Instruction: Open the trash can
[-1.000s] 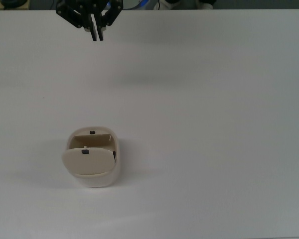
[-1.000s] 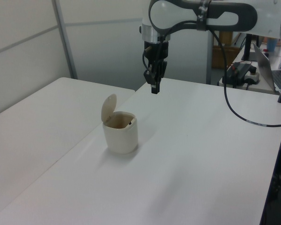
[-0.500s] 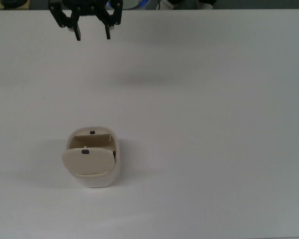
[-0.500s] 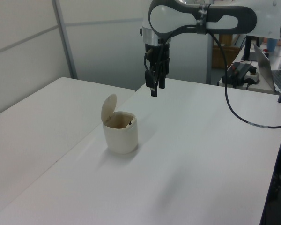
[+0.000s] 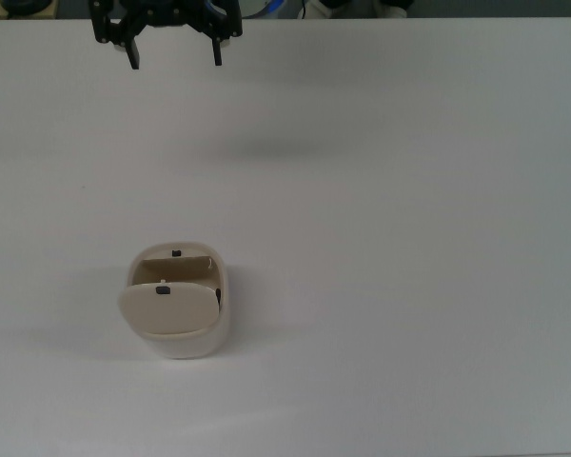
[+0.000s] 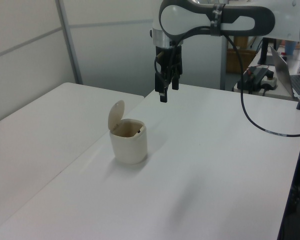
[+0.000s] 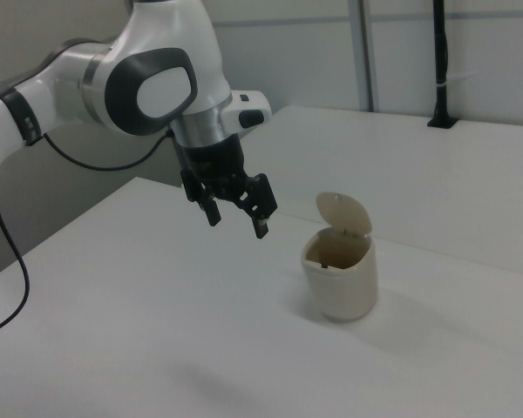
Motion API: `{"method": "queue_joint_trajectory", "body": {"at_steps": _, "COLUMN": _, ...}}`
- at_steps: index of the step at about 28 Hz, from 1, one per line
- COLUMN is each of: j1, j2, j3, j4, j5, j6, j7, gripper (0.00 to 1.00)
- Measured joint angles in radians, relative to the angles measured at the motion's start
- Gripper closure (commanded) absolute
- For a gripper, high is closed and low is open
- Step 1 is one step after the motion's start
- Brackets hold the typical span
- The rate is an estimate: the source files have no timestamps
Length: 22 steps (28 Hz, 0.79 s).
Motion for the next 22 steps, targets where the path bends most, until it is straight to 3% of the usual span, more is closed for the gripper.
{"method": "queue_joint_trajectory", "body": {"at_steps": 22, "j1": 0.000, "j2": -0.006, "j3": 0.000, "j4": 0.000, "j5": 0.000, "j6": -0.016, "j7": 0.003, "gripper": 0.00}}
